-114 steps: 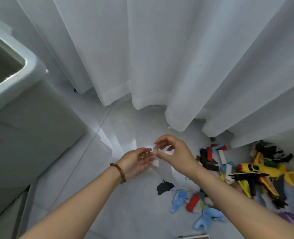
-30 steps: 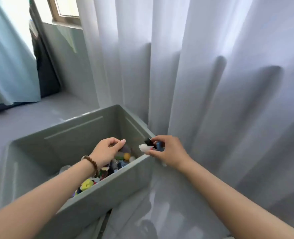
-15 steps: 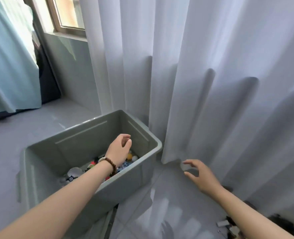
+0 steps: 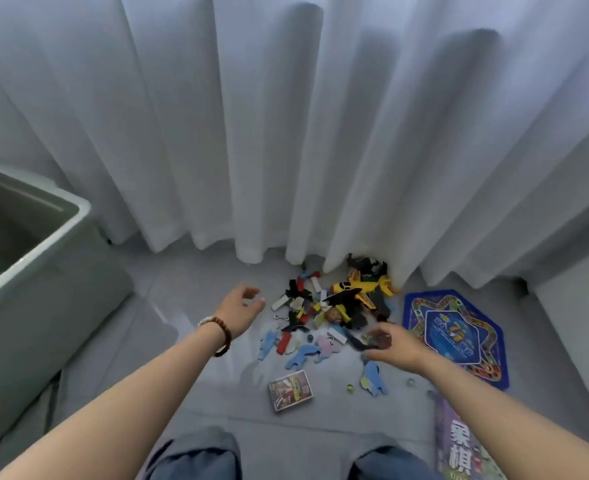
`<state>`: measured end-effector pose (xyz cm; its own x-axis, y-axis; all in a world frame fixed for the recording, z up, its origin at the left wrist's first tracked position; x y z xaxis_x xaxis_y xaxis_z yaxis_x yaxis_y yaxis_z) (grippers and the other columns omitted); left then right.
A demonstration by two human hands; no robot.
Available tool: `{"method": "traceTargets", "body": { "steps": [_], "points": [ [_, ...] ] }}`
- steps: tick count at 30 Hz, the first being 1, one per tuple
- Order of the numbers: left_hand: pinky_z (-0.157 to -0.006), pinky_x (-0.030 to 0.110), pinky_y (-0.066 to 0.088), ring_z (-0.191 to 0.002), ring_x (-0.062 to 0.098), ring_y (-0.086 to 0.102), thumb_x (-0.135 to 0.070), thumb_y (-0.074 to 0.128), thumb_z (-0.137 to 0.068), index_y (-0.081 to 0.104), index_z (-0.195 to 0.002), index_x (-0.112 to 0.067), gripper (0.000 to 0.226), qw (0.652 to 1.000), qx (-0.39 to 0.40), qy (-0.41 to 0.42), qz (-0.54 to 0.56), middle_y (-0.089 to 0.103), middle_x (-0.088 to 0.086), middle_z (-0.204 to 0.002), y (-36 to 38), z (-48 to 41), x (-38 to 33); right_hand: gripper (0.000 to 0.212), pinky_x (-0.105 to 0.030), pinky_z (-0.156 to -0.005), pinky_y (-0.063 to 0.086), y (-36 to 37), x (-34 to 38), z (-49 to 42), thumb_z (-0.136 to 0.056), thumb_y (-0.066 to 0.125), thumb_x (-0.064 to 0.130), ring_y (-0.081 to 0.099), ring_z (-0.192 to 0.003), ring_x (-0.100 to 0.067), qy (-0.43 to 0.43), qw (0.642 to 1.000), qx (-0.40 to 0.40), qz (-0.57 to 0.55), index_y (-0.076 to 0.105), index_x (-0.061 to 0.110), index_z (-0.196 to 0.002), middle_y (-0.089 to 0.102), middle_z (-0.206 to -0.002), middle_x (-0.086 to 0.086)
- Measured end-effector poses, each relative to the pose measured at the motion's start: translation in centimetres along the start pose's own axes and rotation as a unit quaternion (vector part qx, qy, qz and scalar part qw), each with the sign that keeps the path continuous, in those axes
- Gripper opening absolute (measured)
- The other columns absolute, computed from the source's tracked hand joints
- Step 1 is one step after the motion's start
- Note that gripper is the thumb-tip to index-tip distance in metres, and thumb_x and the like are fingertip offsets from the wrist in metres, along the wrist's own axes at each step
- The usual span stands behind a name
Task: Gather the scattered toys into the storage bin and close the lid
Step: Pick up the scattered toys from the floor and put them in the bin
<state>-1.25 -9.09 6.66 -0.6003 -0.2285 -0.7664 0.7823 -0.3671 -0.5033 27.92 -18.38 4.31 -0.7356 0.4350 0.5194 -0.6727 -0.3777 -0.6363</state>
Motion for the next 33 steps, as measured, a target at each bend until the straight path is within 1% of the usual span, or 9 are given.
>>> {"method": "traceTargets", "body": {
  "steps": [9, 13, 16, 19, 22, 26, 29, 31, 33],
  "points": [
    [-0.092, 0.023, 0.041, -0.112, 0.019, 0.053, -0.035, 0.057, -0.090, 0.047, -0.130, -0.015, 0.047, 0.965, 0.161, 0.040, -0.204, 0.051, 0.004, -0.131, 15.1, -6.3, 4.4, 0.033, -0.007, -0.061, 0.040, 8.4, -10.0, -6.6, -0.074, 0.078, 0.025, 0.050, -0.071, -0.003, 0.029, 0.997, 0.018, -0.068, 0.061, 0.025, -0.102, 0.054, -0.104, 0.002],
    [-0.081, 0.022, 0.042, -0.099, 0.015, 0.052, -0.034, 0.058, -0.089, 0.048, -0.129, -0.017, 0.044, 0.977, 0.140, 0.041, -0.155, 0.052, 0.000, -0.127, 18.1, -9.1, 5.9, 0.026, -0.017, -0.076, 0.045, 12.7, -10.7, -9.3, -0.078, 0.073, 0.018, 0.053, -0.078, -0.008, -0.018, 1.000, 0.022, -0.013, 0.063, 0.020, -0.101, 0.053, -0.096, 0.006],
    [-0.081, 0.026, 0.044, -0.092, 0.016, 0.052, -0.029, 0.060, -0.088, 0.051, -0.121, -0.015, 0.037, 0.983, 0.127, 0.026, -0.130, 0.053, 0.001, -0.122, 20.1, -9.8, 7.1, 0.017, -0.021, -0.075, 0.043, 13.9, -10.7, -9.5, -0.081, 0.063, 0.011, 0.051, -0.080, -0.010, -0.060, 0.998, -0.001, 0.028, 0.064, 0.012, -0.098, 0.050, -0.090, 0.006],
    [-0.081, 0.021, 0.041, -0.090, 0.014, 0.051, -0.028, 0.062, -0.087, 0.051, -0.119, -0.015, 0.037, 0.979, 0.133, 0.035, -0.151, 0.056, 0.000, -0.116, 21.9, -10.1, 7.4, 0.010, -0.009, -0.069, 0.042, 12.2, -11.2, -9.6, -0.083, 0.063, 0.009, 0.056, -0.072, -0.003, -0.045, 0.990, -0.074, -0.110, 0.066, 0.015, -0.090, 0.057, -0.083, 0.006],
    [-0.081, 0.022, 0.043, -0.092, 0.014, 0.053, -0.030, 0.065, -0.084, 0.051, -0.111, -0.019, 0.032, 0.976, 0.130, 0.037, -0.170, 0.055, -0.003, -0.106, 23.4, -10.5, 7.2, 0.008, -0.010, -0.062, 0.048, 7.8, -13.1, -9.5, -0.088, 0.060, 0.007, 0.059, -0.064, -0.004, 0.051, 0.902, -0.193, -0.383, 0.065, 0.012, -0.086, 0.062, -0.073, 0.003],
    [-0.074, 0.022, 0.043, -0.087, 0.012, 0.054, -0.028, 0.069, -0.079, 0.048, -0.100, -0.023, 0.030, 0.973, 0.124, 0.019, -0.196, 0.058, -0.006, -0.095, 24.7, -10.8, 7.2, 0.011, -0.027, -0.064, 0.050, 3.7, -15.3, -9.5, -0.095, 0.050, 0.013, 0.058, -0.069, -0.016, 0.108, 0.786, -0.184, -0.580, 0.059, 0.009, -0.089, 0.059, -0.077, -0.007],
    [-0.065, 0.022, 0.045, -0.078, 0.011, 0.057, -0.027, 0.071, -0.078, 0.047, -0.099, -0.026, 0.032, 0.972, 0.129, 0.014, -0.196, 0.061, -0.009, -0.085, 25.4, -10.9, 7.3, 0.014, -0.026, -0.064, 0.042, 1.6, -17.1, -10.3, -0.088, 0.061, 0.025, 0.050, -0.067, -0.015, 0.120, 0.846, -0.223, -0.470, 0.055, 0.013, -0.092, 0.052, -0.072, -0.003],
    [-0.065, 0.024, 0.047, -0.075, 0.011, 0.058, -0.030, 0.073, -0.076, 0.047, -0.098, -0.026, 0.035, 0.972, 0.129, 0.014, -0.196, 0.062, -0.009, -0.083, 25.7, -10.9, 7.3, 0.043, -0.027, -0.068, 0.042, 0.6, -17.9, -10.9, -0.080, 0.071, 0.031, 0.047, -0.073, -0.014, 0.119, 0.889, -0.265, -0.355, 0.050, 0.013, -0.114, 0.047, -0.077, 0.000],
    [-0.066, 0.027, 0.047, -0.076, 0.013, 0.058, -0.034, 0.075, -0.073, 0.047, -0.099, -0.026, 0.039, 0.972, 0.126, 0.011, -0.197, 0.063, -0.006, -0.085, 26.0, -10.8, 7.4, 0.078, -0.033, -0.091, 0.045, 0.6, -18.5, -11.6, -0.074, 0.076, 0.034, 0.051, -0.103, -0.016, 0.117, 0.910, -0.265, -0.297, 0.035, 0.015, -0.138, 0.052, -0.108, -0.001]
  ]
}}
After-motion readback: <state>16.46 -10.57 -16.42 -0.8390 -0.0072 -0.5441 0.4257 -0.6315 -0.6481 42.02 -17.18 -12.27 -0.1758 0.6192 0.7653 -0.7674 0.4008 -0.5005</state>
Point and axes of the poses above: each hand's wrist, its own z-axis away from the middle knuckle, its own y-axis out of the palm, x = y × z, the point moved 6 cm from there along -z, towards the middle knuckle
